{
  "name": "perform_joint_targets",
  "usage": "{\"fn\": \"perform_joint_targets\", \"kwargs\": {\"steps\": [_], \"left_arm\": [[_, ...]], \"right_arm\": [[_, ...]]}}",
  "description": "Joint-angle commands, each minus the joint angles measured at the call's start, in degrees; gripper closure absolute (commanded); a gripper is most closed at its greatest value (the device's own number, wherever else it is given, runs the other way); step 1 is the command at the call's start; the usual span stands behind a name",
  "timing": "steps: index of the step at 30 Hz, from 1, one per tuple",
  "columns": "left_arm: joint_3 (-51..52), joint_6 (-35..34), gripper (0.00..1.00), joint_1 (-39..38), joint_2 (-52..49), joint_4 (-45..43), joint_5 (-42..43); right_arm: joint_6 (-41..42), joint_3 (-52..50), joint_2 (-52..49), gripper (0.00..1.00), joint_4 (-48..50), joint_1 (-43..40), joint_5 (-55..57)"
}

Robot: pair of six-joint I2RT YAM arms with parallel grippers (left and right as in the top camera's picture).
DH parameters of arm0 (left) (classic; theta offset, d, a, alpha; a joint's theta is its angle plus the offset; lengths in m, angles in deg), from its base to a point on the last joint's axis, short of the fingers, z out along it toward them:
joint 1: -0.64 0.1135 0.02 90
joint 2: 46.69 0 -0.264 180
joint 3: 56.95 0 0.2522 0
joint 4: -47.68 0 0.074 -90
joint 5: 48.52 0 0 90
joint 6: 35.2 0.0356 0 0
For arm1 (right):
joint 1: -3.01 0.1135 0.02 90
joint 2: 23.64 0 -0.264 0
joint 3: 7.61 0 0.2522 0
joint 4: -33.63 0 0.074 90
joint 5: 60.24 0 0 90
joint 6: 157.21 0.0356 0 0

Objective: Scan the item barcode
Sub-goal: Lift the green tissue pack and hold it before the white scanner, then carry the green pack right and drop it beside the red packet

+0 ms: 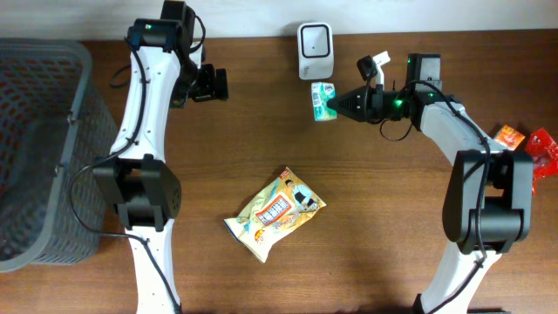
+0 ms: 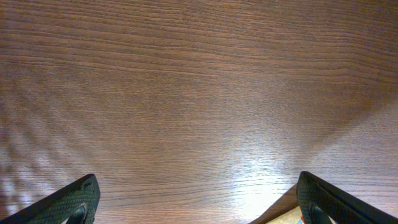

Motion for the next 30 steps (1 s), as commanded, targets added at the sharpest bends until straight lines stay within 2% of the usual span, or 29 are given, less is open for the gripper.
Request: {"fn": "perform_joint_targets", "kwargs": {"steps": [1, 6, 8, 13, 18, 23, 26, 30], "left_arm": [[-0.2, 0.5, 0.01, 0.1, 1.0, -0.1, -0.4], [-0.2, 0.5, 0.01, 0.1, 1.0, -0.1, -0.4], [-0.2, 0.5, 0.01, 0.1, 1.0, -0.1, -0.4], [-0.2, 0.5, 0.01, 0.1, 1.0, -0.1, -0.4], [-0.2, 0.5, 0.01, 0.1, 1.0, -0.1, -0.4], [-0.2, 0.5, 0.01, 0.1, 1.0, -0.1, -0.4], [-0.2, 0.5, 0.01, 0.1, 1.0, -0.1, -0.4], [-0.2, 0.5, 0.01, 0.0, 1.0, -0.1, -0.4]], "right_arm": [[7.2, 0.8, -0.6, 0.96, 0.2, 0.2, 8.3], [7.6, 0.8, -0.6, 0.96, -2.9, 0.7, 24.9], [7.1, 0.8, -0.6, 0.96, -9.2, 2.6, 41.1], [5.6, 1.1, -0.6, 0.96, -16.6, 9.4, 71.4], [5.6, 6.6, -0.6, 0.96, -22.6, 13.8, 94.5], [0.7, 15.4, -0.6, 0.96, -22.1, 14.6, 102.5], [-6.1, 16.0, -0.8, 0.96, -14.4, 14.9, 103.2], [-14.0, 16.0, -1.0, 0.96, -6.3, 18.0, 111.0]]}}
